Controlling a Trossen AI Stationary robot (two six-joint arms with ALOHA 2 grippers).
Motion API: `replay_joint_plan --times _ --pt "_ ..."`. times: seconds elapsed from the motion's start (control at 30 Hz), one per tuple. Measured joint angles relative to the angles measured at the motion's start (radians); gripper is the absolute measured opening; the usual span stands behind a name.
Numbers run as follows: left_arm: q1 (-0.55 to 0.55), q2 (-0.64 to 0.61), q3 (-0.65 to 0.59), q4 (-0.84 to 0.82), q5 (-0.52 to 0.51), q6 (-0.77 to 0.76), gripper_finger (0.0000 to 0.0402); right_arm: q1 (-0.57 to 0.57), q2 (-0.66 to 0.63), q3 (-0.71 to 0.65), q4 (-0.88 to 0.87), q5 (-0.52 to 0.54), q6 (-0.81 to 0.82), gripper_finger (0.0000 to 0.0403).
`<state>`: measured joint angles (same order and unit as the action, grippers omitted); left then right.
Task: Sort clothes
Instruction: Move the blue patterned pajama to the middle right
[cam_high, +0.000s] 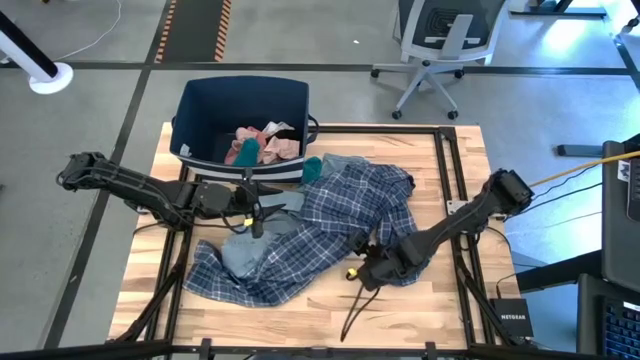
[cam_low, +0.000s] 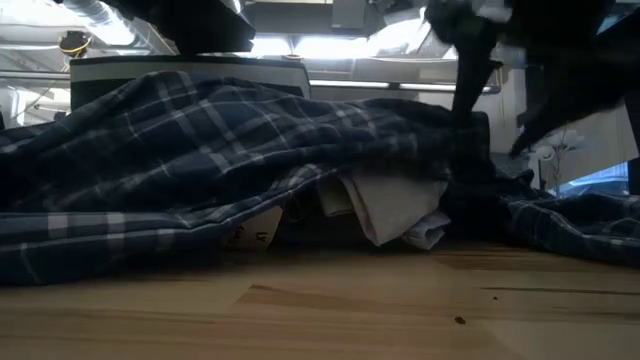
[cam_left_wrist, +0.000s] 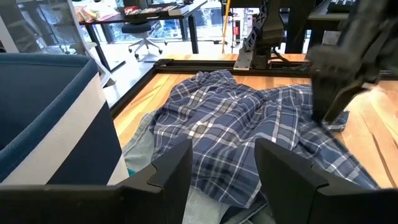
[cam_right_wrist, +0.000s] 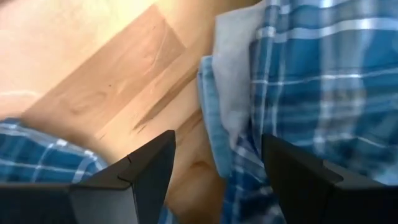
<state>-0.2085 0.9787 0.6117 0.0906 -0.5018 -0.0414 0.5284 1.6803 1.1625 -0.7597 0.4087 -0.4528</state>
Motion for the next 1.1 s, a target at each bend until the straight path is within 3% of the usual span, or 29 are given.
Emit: replay_joint_plan --times 0.2,0.43,0.73,1.1 --pt "0.0 0.0 0.0 0.0 0.0 -0.003 0.0169 0.055 -0.041 0.045 0.0 0.022 0.024 0.0255" --pt "0.0 0.0 0.0 0.0 0.0 -0.009 0.0169 0.061 -0.033 -0.049 0.21 -0.157 0.046 0.0255" --pt "0.0 0.0 0.0 0.004 0.0 0.006 0.0169 -0.001 -0.024 -0.227 0.45 -0.078 -0.023 0.0255" --pt "0.001 0.0 0.0 0.003 0.0 0.001 0.0169 -0.144 -0.024 -0.233 0.68 0.028 -0.3 0.0255"
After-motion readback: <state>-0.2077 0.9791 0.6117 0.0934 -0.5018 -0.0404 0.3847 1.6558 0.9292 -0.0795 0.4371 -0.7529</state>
